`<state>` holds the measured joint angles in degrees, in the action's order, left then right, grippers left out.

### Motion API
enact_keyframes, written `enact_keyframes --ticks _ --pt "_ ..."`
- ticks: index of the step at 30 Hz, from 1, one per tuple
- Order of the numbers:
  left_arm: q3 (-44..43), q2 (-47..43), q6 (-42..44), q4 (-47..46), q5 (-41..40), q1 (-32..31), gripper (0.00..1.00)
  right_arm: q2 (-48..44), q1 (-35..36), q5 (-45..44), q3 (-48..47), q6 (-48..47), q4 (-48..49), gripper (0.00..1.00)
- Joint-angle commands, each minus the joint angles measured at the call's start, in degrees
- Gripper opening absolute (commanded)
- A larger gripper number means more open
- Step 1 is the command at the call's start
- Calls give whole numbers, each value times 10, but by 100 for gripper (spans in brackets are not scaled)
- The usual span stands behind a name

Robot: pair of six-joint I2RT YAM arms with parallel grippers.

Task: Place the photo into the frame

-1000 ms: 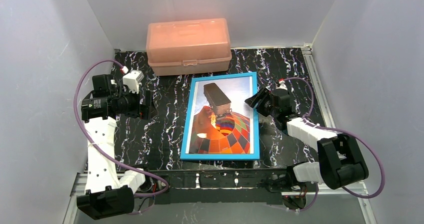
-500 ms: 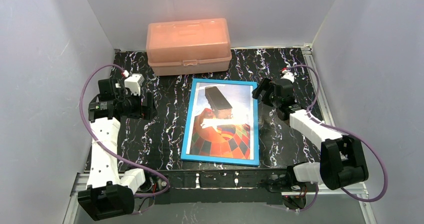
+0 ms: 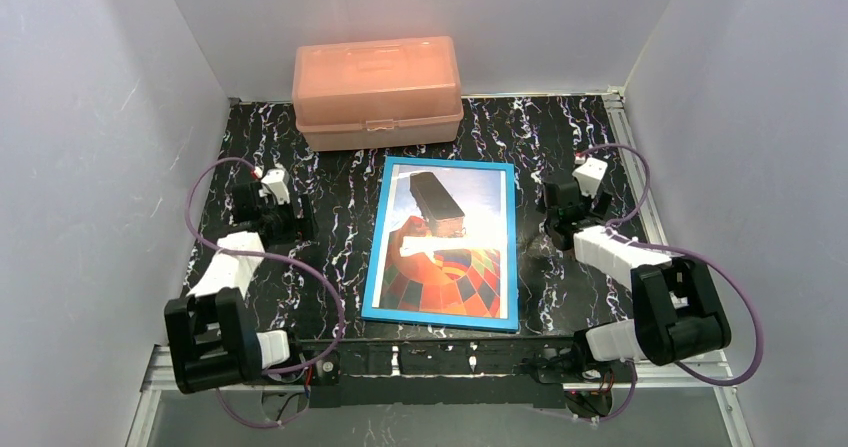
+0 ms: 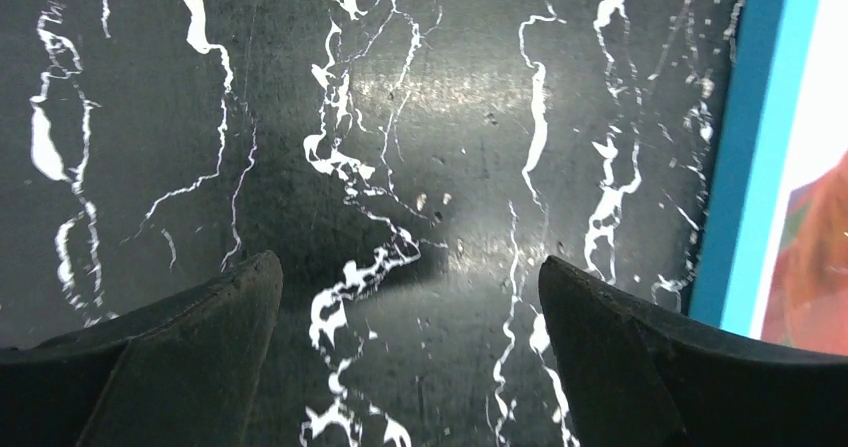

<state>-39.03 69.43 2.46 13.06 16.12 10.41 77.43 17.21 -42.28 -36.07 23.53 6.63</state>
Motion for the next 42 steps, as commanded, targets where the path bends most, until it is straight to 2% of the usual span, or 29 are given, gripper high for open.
enact_keyframes --ticks 1,3,8,11,16,18,19,22,26,28,30,35,42 --pt "49 32 -21 -183 5 1 98 -11 -15 -94 64 -51 135 99" --pt "70 45 -21 -233 3 1 98 -18 -20 -73 92 -109 220 99" --pt "145 49 -60 -395 -2 2 99 25 -25 -79 109 -192 300 99" --pt "168 37 -75 -439 -15 1 99 54 -44 -33 112 -203 354 99" --pt "205 19 -105 -519 -14 -1 98 110 -48 -18 113 -214 415 99" --pt "249 11 -83 -624 -34 -10 99 120 -52 -5 116 -215 428 99" --pt "265 21 -78 -672 -47 -12 98 125 -55 4 118 -215 436 99" --pt "248 59 -81 -680 -32 -12 99 139 -59 20 131 -218 467 99" --pt "251 141 -75 -762 -32 -23 99 131 -60 65 164 -234 524 99" --pt "244 165 -45 -776 -36 -54 98 127 -63 100 190 -252 564 99" --pt "214 156 -39 -697 -53 -62 98 145 -72 137 204 -259 606 99" --pt "218 156 -36 -709 -74 -72 98 146 -97 186 195 -248 587 99" --pt "218 156 -36 -709 -75 -72 98 150 -100 187 207 -252 619 99"
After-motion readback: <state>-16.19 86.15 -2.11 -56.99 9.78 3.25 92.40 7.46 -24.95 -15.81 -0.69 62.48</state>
